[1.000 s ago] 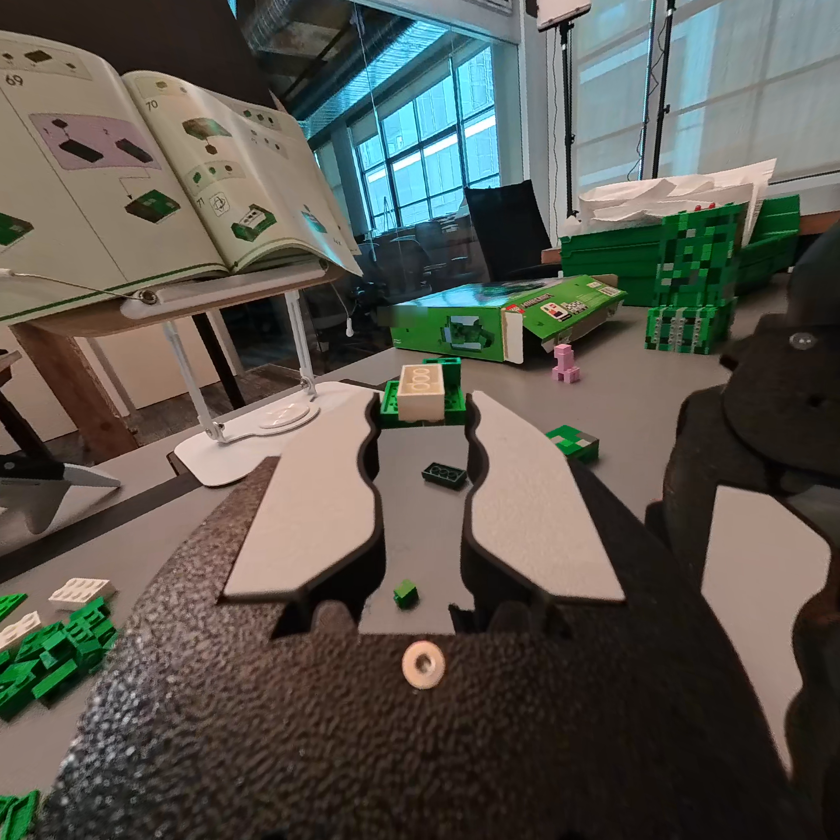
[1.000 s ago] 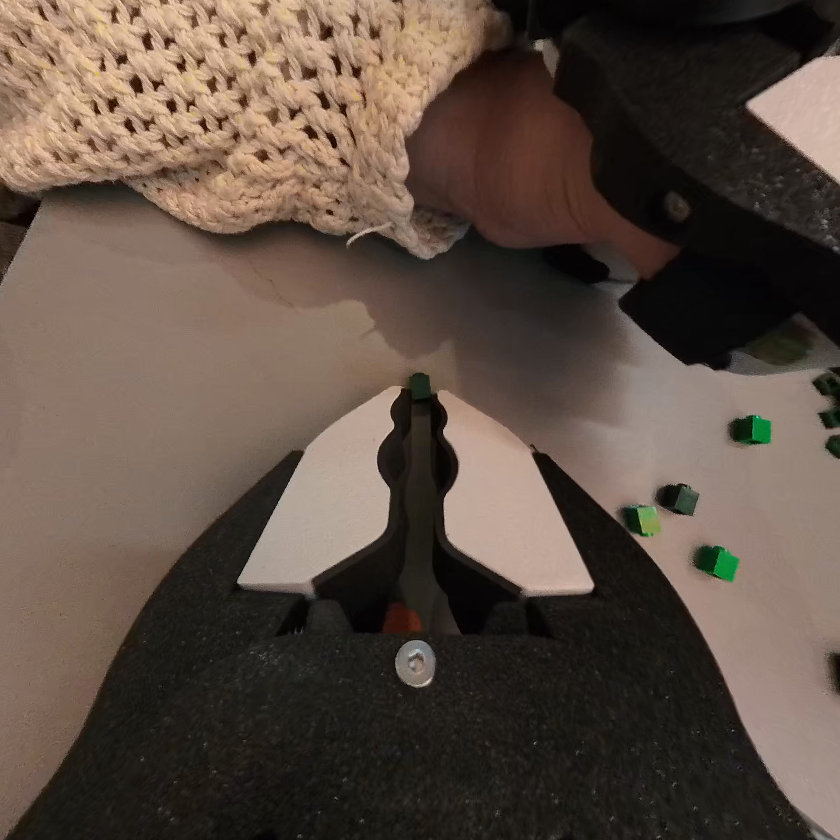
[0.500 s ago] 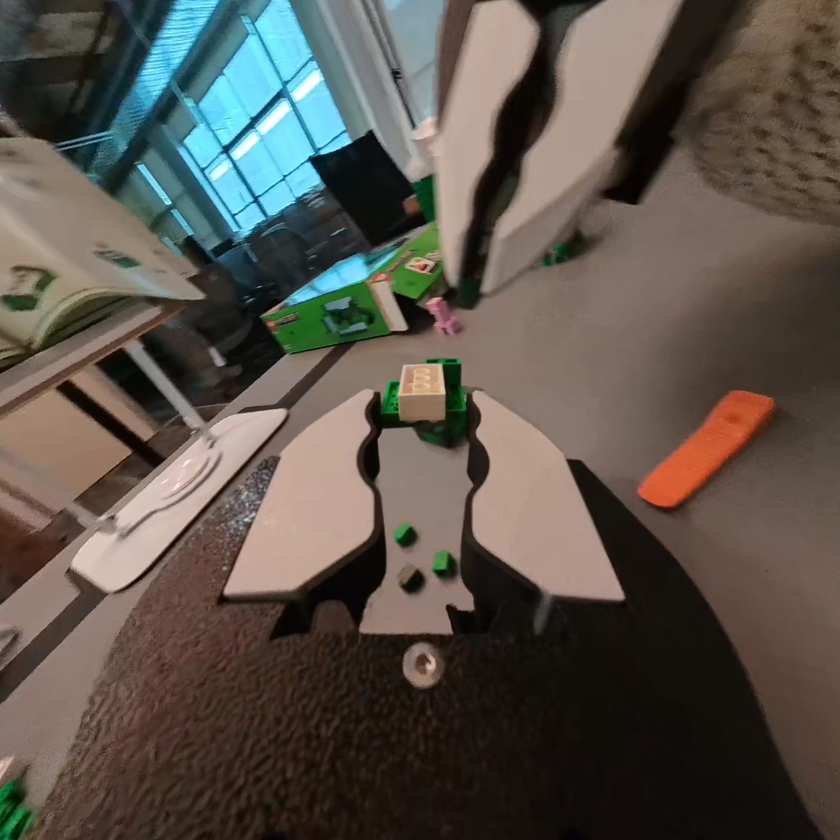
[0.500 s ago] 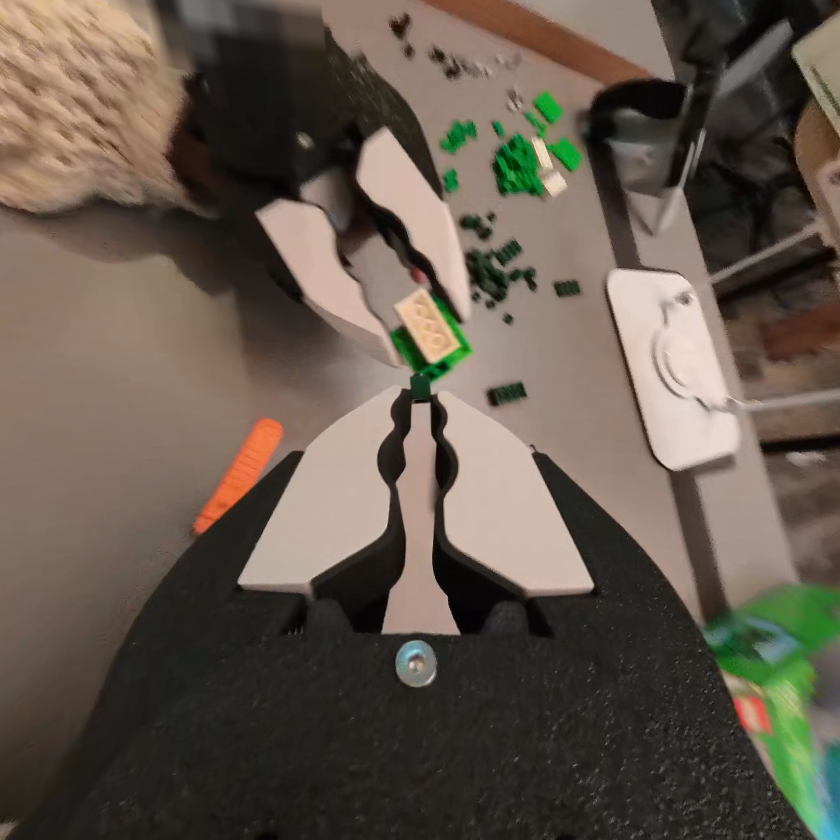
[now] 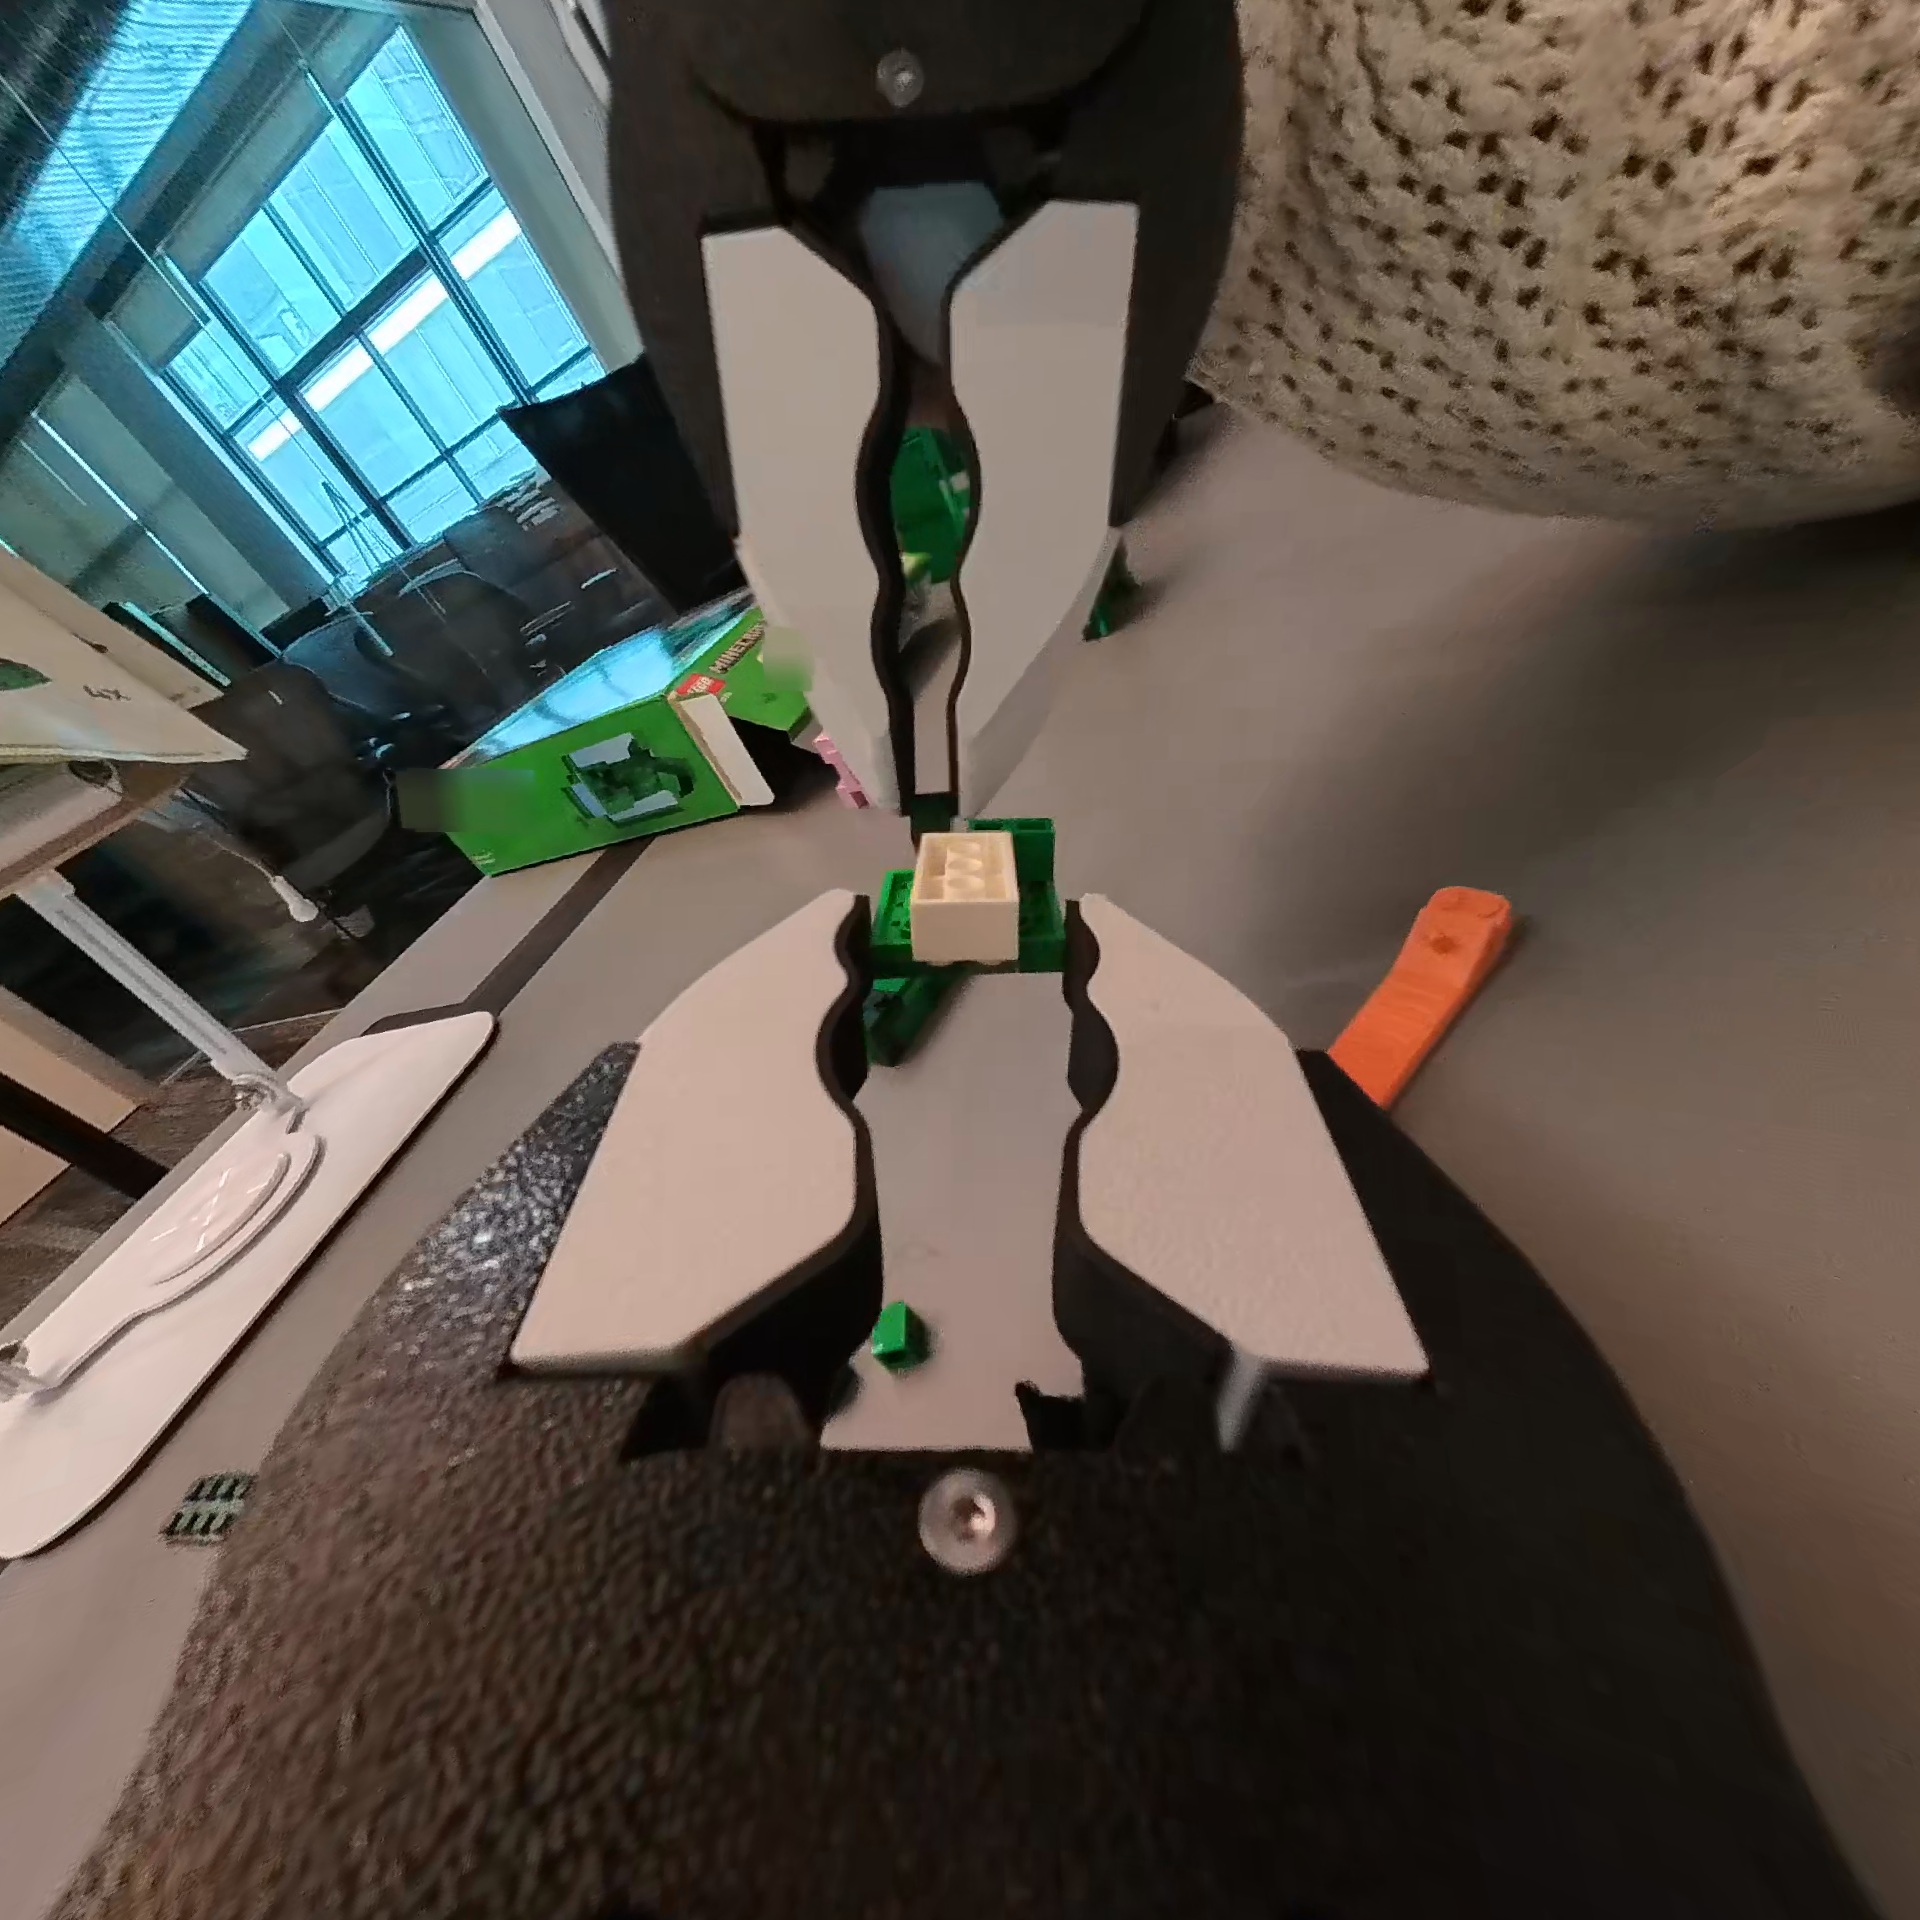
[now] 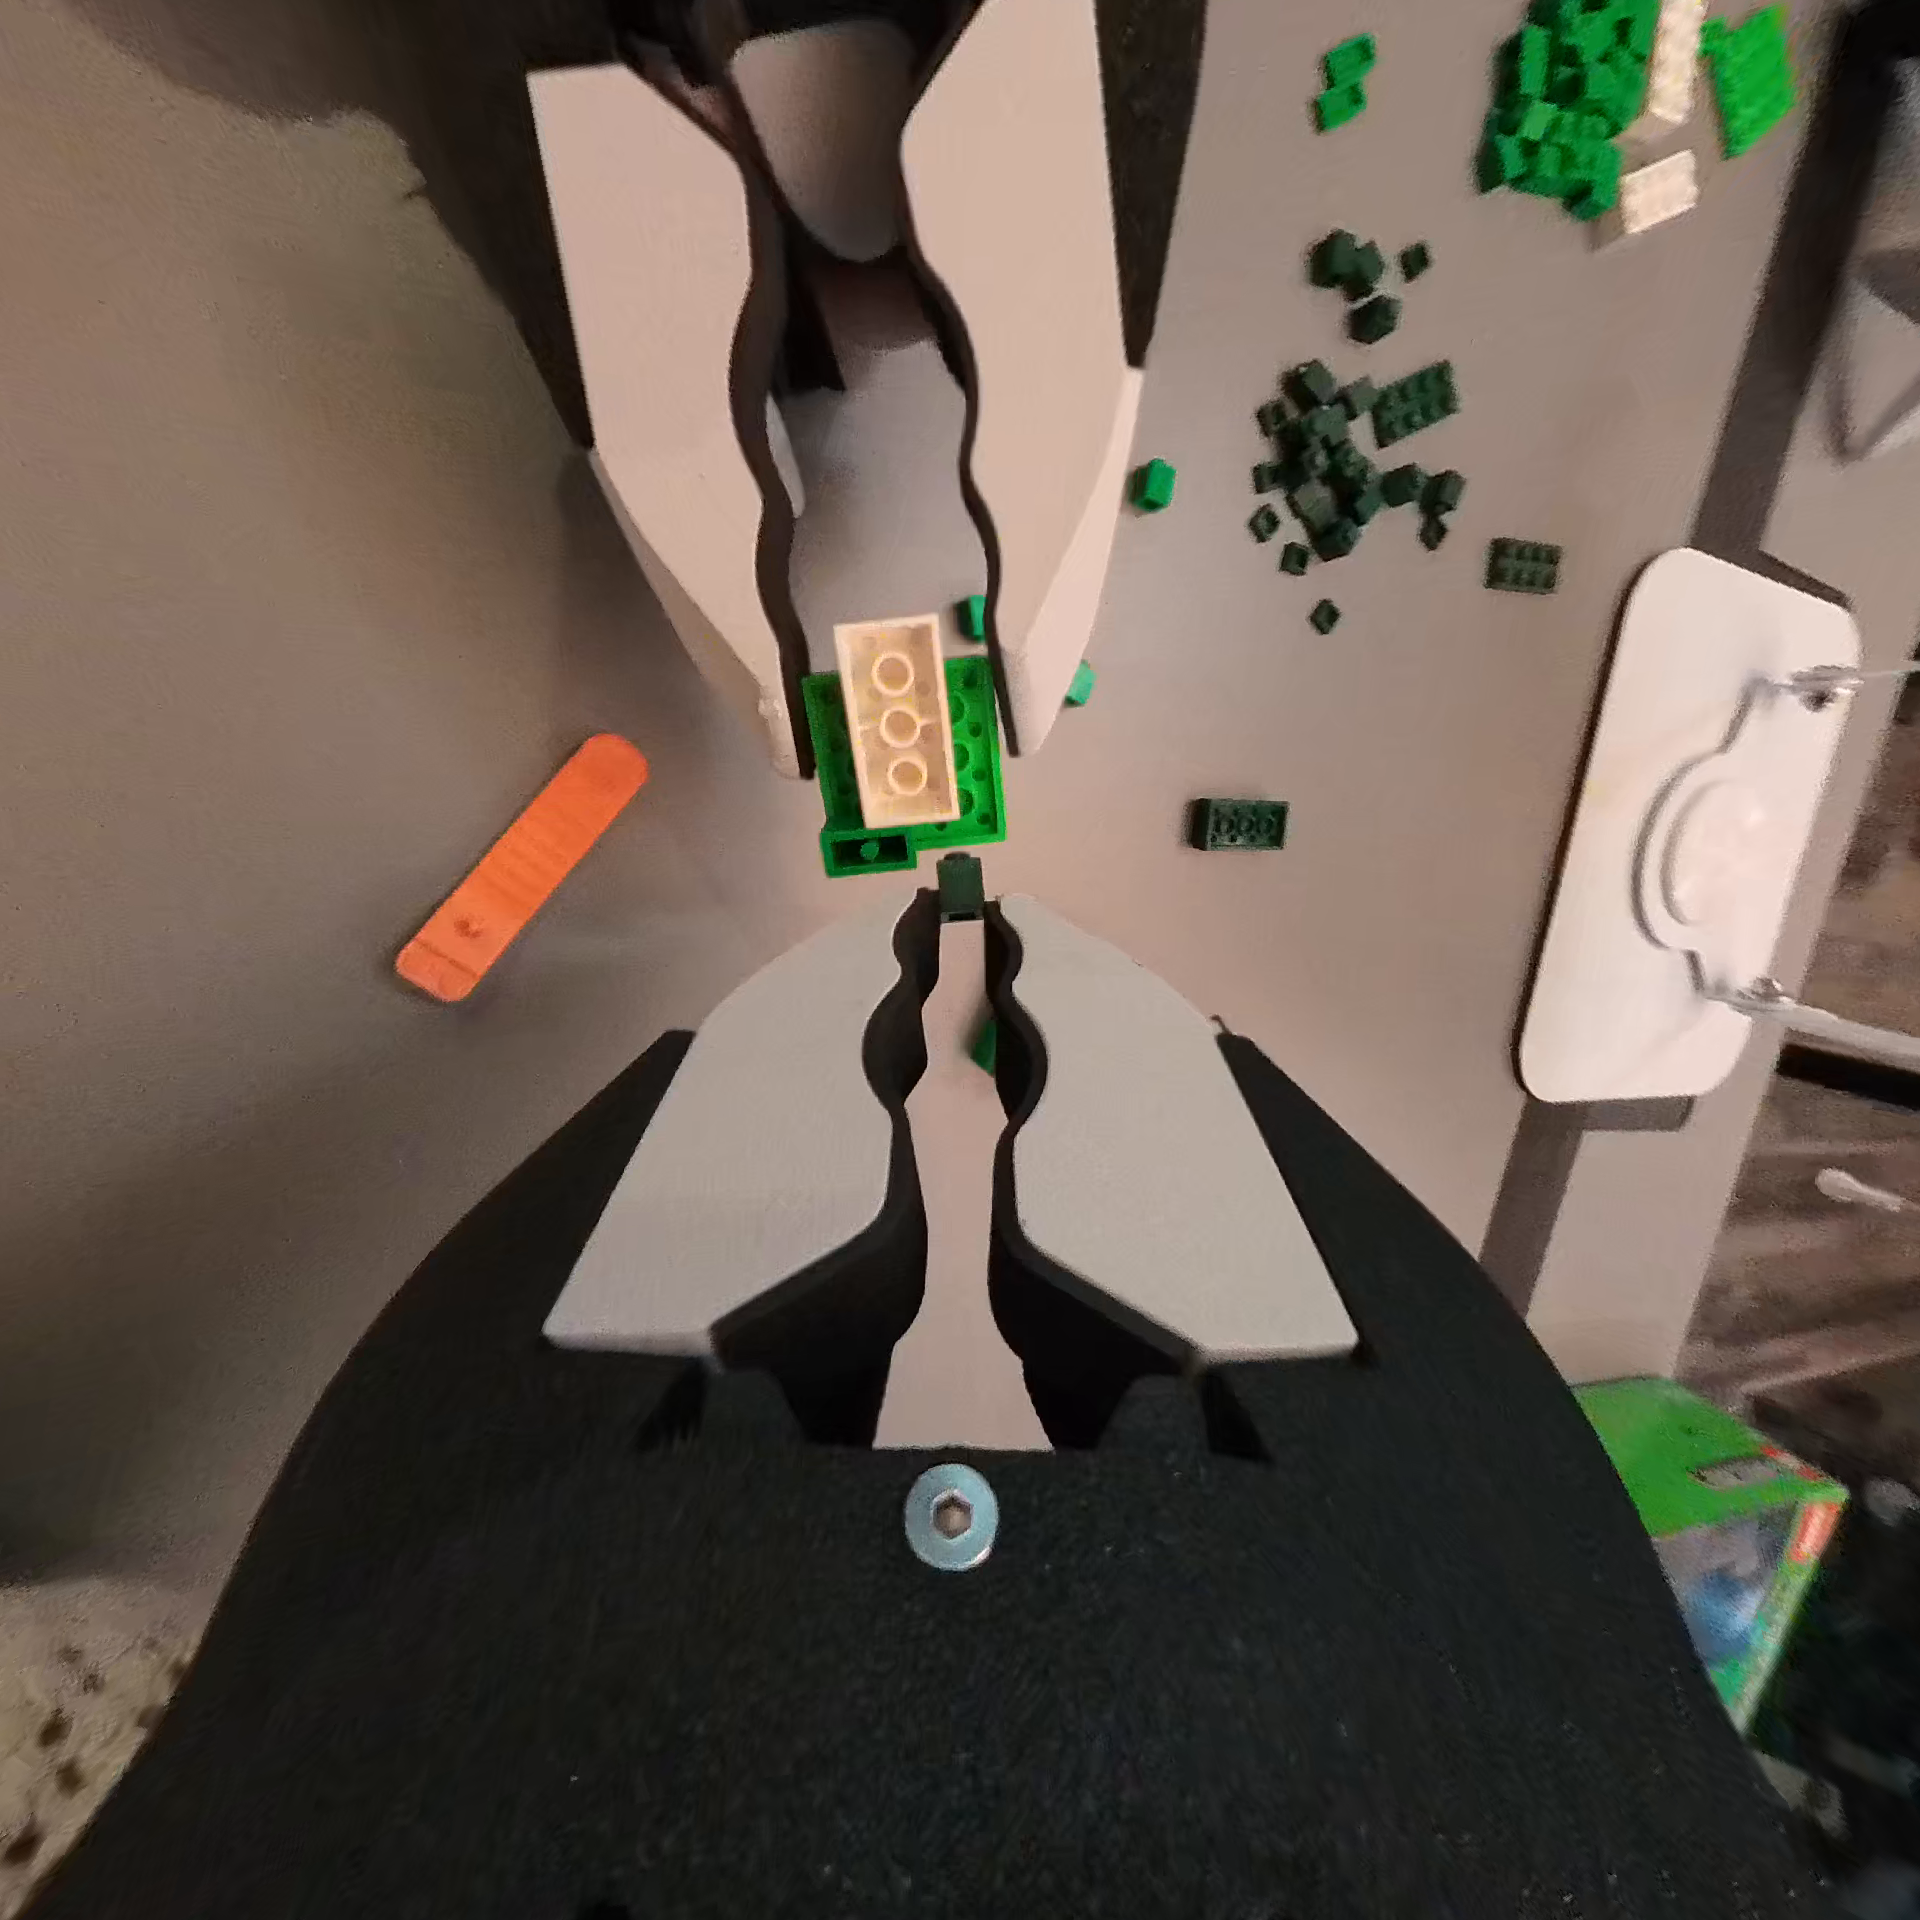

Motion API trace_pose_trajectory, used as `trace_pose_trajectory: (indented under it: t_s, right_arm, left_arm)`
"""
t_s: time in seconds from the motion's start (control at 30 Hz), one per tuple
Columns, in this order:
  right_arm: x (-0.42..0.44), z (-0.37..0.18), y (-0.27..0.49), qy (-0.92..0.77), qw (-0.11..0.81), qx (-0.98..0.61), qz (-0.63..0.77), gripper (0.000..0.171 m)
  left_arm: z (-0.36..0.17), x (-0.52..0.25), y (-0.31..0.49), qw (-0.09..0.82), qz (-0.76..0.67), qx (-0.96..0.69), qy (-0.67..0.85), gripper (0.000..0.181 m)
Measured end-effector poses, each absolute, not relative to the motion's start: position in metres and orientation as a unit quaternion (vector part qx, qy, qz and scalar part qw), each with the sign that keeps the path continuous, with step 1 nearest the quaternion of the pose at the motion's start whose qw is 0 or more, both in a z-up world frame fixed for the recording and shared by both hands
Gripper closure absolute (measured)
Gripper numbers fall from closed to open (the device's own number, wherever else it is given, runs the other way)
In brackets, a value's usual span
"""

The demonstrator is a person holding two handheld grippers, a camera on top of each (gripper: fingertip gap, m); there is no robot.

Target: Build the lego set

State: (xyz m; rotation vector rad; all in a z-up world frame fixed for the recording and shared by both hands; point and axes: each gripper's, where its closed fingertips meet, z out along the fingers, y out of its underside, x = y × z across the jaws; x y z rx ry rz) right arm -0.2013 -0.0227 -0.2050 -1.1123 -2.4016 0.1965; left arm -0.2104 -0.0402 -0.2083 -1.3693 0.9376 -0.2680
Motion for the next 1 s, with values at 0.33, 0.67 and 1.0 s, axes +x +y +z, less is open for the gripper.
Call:
trace_pose_trajectory:
  t_s: [0.33, 0.67, 1.0]
  right_arm:
    - [-0.201, -0.202, -0.032, -0.913, 0.156, -0.374, 0.054, 0.163]
    - [-0.204, -0.196, -0.031, -0.924, 0.119, -0.363, 0.023, 0.164]
    - [-0.231, -0.157, -0.031, -0.944, 0.145, -0.253, -0.151, 0.164]
  left_arm:
    - [-0.209, -0.207, -0.041, 0.665, -0.123, -0.605, 0.421, 0.145]
    - [-0.199, -0.208, -0.040, 0.689, -0.109, -0.588, 0.409, 0.145]
    - [-0.163, -0.231, -0.035, 0.771, -0.006, -0.535, 0.344, 0.145]
